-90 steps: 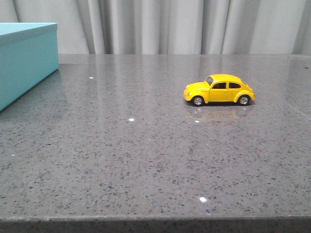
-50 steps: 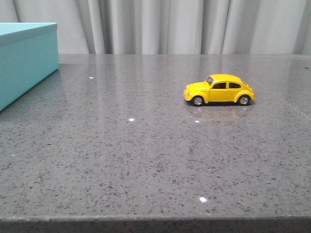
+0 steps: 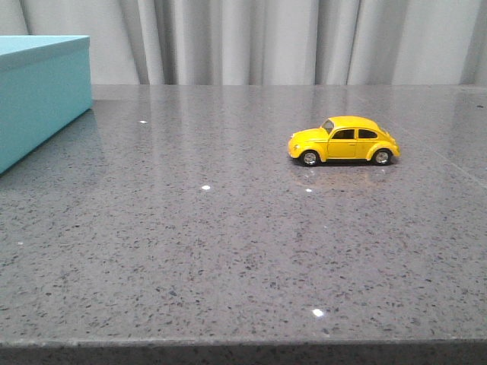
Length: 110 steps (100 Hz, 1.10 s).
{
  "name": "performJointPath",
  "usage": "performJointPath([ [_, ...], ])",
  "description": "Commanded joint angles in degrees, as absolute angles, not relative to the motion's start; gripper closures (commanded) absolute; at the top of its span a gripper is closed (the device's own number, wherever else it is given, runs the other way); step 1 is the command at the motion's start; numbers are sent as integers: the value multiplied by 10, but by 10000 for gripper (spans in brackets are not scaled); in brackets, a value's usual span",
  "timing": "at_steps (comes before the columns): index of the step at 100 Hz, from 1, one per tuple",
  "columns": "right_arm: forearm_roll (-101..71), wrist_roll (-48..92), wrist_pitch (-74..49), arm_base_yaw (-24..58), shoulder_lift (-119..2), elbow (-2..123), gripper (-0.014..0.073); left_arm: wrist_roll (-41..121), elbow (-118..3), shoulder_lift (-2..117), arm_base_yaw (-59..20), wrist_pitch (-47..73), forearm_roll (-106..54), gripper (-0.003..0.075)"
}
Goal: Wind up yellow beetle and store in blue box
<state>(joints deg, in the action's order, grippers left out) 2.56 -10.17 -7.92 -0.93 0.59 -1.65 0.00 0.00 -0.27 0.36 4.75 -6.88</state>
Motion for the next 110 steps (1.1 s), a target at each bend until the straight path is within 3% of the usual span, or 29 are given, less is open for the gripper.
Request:
performJointPath([
  [1,25,-95,-34,-12,19,-7,662,0,13,-21,0,5,-70,739],
  [52,25,-95,22,-12,19,-2,662,0,7,-21,0,-14,-70,739],
  [77,25,-95,-79,-12,2,70,659,0,-55,-4,0,32,-70,739],
  [110,-20,-95,-173,-12,-119,184,653,0,-179,94,0,88,-72,739],
])
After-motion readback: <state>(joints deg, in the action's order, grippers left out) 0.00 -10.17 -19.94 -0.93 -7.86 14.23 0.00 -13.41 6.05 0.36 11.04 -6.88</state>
